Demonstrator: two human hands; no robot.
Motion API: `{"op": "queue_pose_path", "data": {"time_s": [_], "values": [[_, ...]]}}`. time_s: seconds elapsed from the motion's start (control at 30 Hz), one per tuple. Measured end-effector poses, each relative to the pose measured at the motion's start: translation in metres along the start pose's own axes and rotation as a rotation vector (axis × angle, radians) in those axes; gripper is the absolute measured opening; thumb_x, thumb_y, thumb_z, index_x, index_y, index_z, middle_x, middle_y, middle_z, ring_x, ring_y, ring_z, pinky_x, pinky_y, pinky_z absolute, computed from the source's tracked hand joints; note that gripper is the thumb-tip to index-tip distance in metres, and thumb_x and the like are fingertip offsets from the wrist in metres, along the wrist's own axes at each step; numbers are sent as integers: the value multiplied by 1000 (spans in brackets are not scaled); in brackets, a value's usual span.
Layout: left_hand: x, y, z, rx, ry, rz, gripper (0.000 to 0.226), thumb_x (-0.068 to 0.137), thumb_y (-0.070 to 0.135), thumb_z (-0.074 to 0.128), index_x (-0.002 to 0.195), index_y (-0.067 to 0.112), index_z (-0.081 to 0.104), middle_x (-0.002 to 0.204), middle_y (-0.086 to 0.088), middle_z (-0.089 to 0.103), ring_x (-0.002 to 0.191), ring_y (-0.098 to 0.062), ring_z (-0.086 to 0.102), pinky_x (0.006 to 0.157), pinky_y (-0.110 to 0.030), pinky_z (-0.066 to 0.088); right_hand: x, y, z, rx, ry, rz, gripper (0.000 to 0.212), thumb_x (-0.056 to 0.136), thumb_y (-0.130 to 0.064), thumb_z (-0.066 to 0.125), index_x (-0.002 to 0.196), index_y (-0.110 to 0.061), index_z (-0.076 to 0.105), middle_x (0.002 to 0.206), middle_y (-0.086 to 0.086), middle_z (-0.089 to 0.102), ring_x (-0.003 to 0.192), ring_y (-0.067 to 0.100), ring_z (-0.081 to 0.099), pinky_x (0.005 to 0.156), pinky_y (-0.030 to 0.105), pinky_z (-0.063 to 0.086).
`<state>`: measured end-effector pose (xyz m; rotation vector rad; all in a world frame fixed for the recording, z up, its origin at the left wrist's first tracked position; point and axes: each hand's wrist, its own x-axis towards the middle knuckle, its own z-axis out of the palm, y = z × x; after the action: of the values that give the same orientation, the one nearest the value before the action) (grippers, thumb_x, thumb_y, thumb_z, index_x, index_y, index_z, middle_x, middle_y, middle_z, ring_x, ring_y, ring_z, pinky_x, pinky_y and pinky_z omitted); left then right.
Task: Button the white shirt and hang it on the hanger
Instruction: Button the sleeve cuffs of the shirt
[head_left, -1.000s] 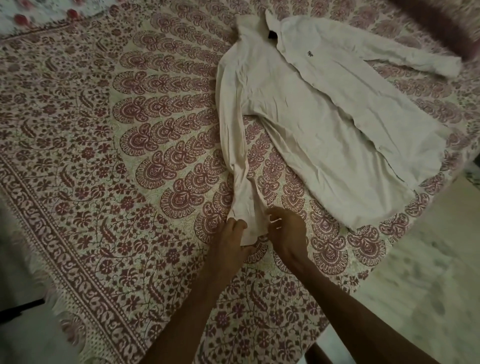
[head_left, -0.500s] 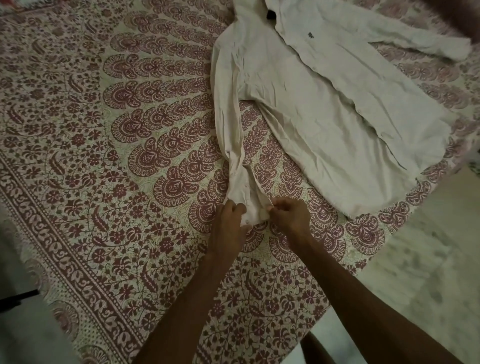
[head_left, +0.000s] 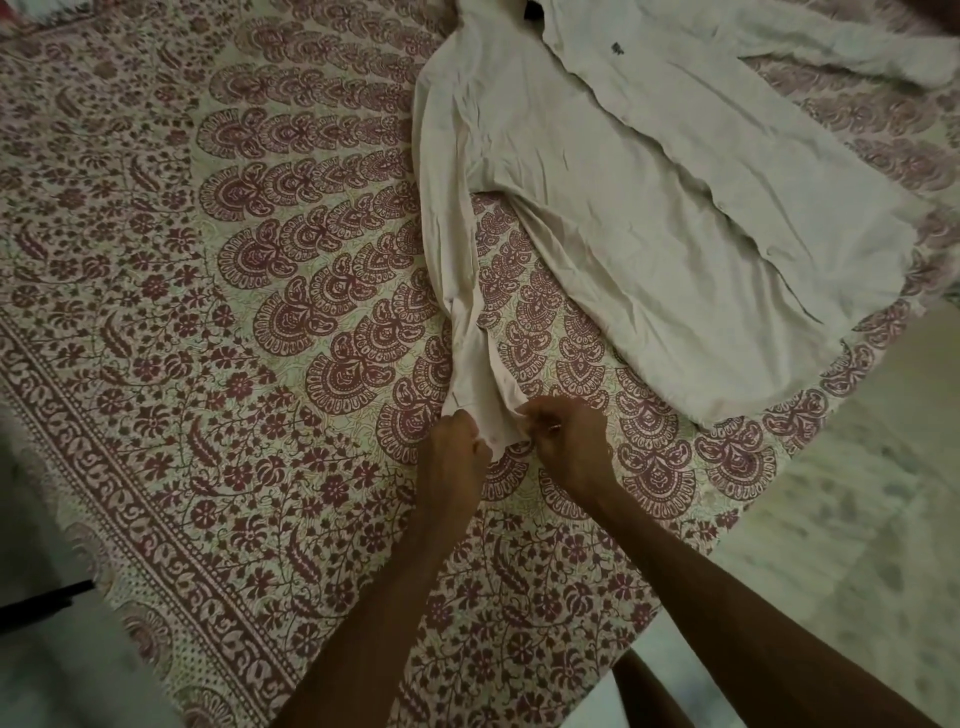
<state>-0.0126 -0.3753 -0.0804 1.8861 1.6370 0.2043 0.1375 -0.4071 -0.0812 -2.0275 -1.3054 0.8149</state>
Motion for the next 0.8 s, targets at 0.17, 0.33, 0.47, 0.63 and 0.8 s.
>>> {"op": "queue_pose_path", "data": {"time_s": [0.17, 0.33, 0.47, 0.63, 0.8], "values": [[5, 0, 4, 158, -55, 110, 18, 91, 15, 52, 104, 5, 59, 103, -10, 58, 93, -23, 57, 72, -28, 43, 8, -1, 3, -86, -159, -26, 20, 86, -1, 64, 94, -14, 78, 90, 2, 76, 74, 12, 68, 71, 33, 58], [9, -12, 5, 10, -22, 299, 14, 90, 24, 67, 101, 15, 66, 97, 1, 54, 89, -12, 47, 75, -21, 39, 14, -2, 0, -36, -228, 22, 2, 86, -10, 72, 86, -10, 75, 72, -2, 71, 55, 0, 63, 53, 15, 49], [13, -17, 6, 36, -72, 403, 8, 87, 14, 65, 94, 12, 63, 94, -1, 56, 86, -16, 50, 73, -29, 46, 12, 1, -8, 126, -233, 130, 17, 92, -14, 66, 78, -6, 69, 61, 1, 63, 46, 2, 53, 46, 14, 41], [19, -13, 15, 253, -79, 436, 24, 90, 19, 38, 94, 7, 58, 93, -7, 54, 86, -22, 49, 77, -36, 47, 12, 16, -13, 395, -242, 390, 26, 97, -16, 58, 78, 2, 63, 69, 14, 63, 62, 26, 60, 62, 45, 52], [15, -14, 13, 344, -85, 567, 45, 90, -7, 18, 94, 2, 62, 91, -12, 59, 86, -26, 52, 74, -35, 47, 5, 12, -23, 513, -215, 406, 23, 96, -17, 60, 81, 0, 62, 69, 13, 61, 64, 25, 59, 55, 31, 48]]}}
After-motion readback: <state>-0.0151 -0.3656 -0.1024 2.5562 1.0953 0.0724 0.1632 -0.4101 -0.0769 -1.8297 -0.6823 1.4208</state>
